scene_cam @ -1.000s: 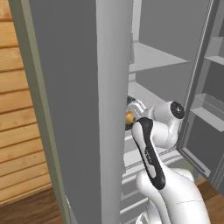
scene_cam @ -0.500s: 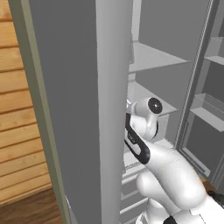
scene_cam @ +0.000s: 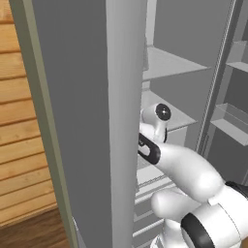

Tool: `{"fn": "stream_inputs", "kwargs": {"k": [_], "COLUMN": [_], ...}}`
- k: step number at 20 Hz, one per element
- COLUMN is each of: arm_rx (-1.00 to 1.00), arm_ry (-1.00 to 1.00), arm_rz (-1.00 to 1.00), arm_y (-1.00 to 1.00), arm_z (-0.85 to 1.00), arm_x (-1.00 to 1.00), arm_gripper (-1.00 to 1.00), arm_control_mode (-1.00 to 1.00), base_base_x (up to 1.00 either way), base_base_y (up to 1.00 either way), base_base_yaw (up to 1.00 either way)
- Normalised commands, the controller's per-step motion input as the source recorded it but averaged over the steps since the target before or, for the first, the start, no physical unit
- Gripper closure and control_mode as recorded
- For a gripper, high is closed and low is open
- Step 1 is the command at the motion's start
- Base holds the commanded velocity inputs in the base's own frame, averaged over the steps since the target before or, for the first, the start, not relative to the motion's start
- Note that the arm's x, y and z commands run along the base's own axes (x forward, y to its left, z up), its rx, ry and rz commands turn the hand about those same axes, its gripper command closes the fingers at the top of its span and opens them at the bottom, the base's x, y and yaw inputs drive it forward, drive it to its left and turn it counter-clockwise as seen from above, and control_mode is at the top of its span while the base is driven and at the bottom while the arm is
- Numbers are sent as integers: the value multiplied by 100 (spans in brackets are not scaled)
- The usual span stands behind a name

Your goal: Pick the chicken drumstick and avocado from their plates and place them in the bowl. Then put the bowl in the fridge.

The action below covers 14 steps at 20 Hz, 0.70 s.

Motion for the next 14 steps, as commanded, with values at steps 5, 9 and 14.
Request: {"fn": "stream_inputs", "kwargs": {"k": [5, 9, 14], "arm_rx": [0, 0, 2], "arm_ry": [-11, -12, -8], "arm_rz": [0, -4, -10], "arm_y": [0, 0, -30], "arm_z": [19, 93, 100], "arm_x": [-30, -61, -93], "arm_gripper": [-100, -100, -100], "arm_control_mode": [-100, -100, -100], "base_base_x": [0, 0, 0], "base_base_y": [0, 0, 0], "base_base_yaw": [0, 0, 0]}}
